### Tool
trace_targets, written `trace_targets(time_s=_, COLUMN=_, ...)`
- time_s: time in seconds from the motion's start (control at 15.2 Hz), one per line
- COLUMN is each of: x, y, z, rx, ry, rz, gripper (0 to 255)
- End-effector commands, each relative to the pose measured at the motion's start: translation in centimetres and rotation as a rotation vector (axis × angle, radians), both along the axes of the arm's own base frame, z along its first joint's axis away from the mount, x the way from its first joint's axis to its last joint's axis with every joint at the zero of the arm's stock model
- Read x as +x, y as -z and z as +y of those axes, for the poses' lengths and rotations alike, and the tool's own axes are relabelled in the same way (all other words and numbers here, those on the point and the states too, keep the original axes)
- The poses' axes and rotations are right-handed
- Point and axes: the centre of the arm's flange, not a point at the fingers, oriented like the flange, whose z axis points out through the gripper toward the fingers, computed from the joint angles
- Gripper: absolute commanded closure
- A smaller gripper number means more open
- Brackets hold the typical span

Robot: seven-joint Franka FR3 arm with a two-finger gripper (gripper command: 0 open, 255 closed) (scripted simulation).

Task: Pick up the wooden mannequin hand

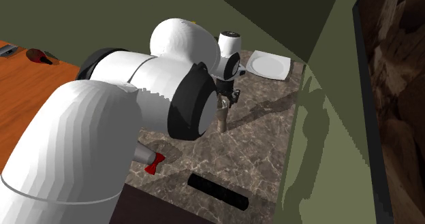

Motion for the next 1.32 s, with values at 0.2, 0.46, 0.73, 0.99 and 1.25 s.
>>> trace_targets(time_s=0.2, x=0.0, y=0.1, z=0.0, rx=0.000, ry=0.000, rz=0.001, gripper=255)
trace_targets(time_s=0.46, x=0.0, y=0.1, z=0.0, rx=0.000, ry=0.000, rz=0.001, gripper=255)
trace_targets(time_s=0.73, x=-0.1, y=-2.0, z=0.0, rx=0.000, ry=0.000, rz=0.001, gripper=255)
trace_targets(time_s=0.99, x=-0.1, y=-4.1, z=0.0, rx=0.000, ry=0.000, rz=0.001, gripper=255)
trace_targets(time_s=1.25, x=-0.1, y=-6.2, z=0.0, rx=0.000, ry=0.000, rz=0.001, gripper=255)
